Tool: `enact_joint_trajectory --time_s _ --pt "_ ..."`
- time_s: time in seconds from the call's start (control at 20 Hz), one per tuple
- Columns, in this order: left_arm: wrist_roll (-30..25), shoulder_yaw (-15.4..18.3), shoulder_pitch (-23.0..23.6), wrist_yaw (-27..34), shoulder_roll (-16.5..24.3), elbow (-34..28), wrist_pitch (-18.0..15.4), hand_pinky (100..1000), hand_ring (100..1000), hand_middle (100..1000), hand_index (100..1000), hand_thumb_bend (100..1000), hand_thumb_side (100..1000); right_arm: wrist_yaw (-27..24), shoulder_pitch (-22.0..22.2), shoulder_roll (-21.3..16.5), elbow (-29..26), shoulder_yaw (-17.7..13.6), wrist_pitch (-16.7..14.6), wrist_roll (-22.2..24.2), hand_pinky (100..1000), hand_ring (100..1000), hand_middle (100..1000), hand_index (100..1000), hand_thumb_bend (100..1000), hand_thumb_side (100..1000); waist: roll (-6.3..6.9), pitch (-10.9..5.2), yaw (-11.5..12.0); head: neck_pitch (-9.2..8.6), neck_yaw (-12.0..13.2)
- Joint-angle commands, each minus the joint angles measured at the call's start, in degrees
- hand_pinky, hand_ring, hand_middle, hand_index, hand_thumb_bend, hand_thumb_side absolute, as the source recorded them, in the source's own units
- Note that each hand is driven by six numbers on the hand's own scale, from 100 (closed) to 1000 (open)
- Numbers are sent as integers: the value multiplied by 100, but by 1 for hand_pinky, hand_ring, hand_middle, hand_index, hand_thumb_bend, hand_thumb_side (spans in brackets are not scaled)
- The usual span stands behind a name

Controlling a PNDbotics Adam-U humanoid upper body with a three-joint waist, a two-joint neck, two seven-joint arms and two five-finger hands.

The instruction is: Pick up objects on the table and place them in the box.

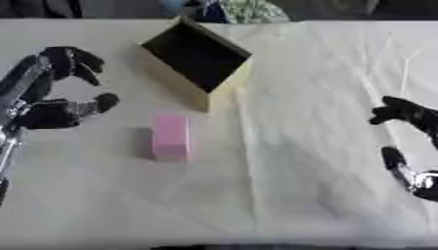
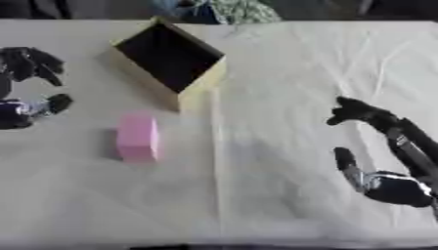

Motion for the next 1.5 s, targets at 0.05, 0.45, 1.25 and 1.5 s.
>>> enact_joint_trajectory --time_s 0.05,0.45,1.25,1.5 --pt "-61 12 -67 -37 139 -82 -12 697 564 587 713 615 401 -17 -39 -65 -93 -68 -10 -11 889 878 721 1000 100 456 10 -81 -8 30 0" --pt "-171 -69 -152 -61 258 -103 -52 699 567 590 718 617 403 -25 -35 -65 -85 -59 -12 9 890 879 722 1000 100 472 11 -76 -11 30 -1" --pt "-1291 -833 -853 -534 1348 -203 -470 729 615 630 796 678 379 -185 -18 -98 -64 -29 -50 286 895 884 726 1000 100 534 30 -111 -33 30 8" --pt "-1527 -1109 -1113 -906 1560 -135 -529 749 650 660 827 684 362 -211 -14 -111 -65 -28 -64 299 895 883 725 1000 100 529 41 -127 -50 30 20"
